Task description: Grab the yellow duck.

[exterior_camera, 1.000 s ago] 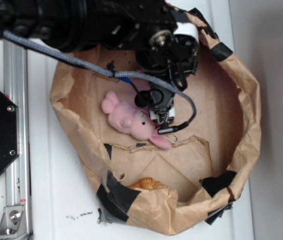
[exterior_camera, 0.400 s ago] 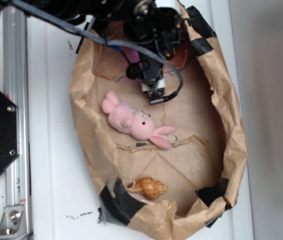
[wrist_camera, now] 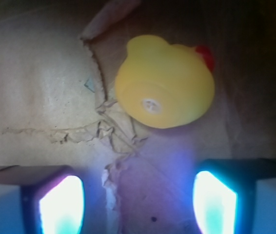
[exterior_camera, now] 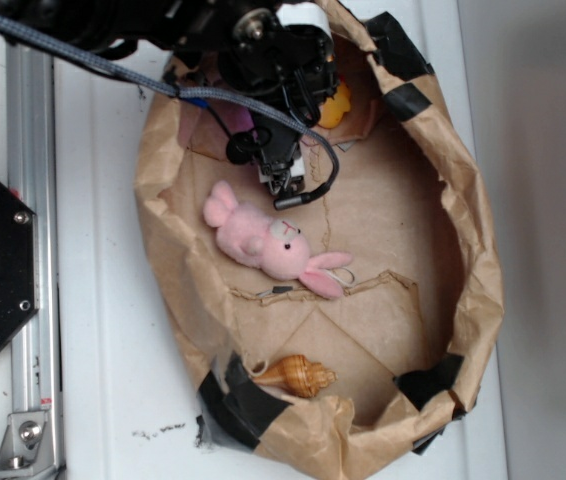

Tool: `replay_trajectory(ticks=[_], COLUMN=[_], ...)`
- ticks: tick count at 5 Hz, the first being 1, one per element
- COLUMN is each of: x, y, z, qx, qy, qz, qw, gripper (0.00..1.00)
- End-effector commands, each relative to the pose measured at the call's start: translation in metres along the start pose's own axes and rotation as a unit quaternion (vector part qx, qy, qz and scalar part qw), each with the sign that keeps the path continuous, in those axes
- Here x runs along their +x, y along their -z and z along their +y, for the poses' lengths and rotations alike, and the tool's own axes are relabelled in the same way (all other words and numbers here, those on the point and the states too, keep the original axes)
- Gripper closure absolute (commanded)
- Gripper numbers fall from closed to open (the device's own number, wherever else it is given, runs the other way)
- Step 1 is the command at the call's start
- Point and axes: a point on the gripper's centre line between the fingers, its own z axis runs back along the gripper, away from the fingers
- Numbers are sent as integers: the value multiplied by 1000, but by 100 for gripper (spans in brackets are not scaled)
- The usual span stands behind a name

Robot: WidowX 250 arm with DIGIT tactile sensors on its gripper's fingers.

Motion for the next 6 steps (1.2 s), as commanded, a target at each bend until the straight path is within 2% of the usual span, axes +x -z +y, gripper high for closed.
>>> replay_trajectory(ticks=[1, 2, 3, 6], x=[17, 29, 46, 54], y=[-20, -33, -33, -17], z=[1, 1, -4, -3], qx=[13, -8, -12, -8], qy=[-4, -15, -21, -22], qz=[-37, -67, -67, -56], qw=[999, 998, 997, 998], gripper=[30, 0, 0, 0])
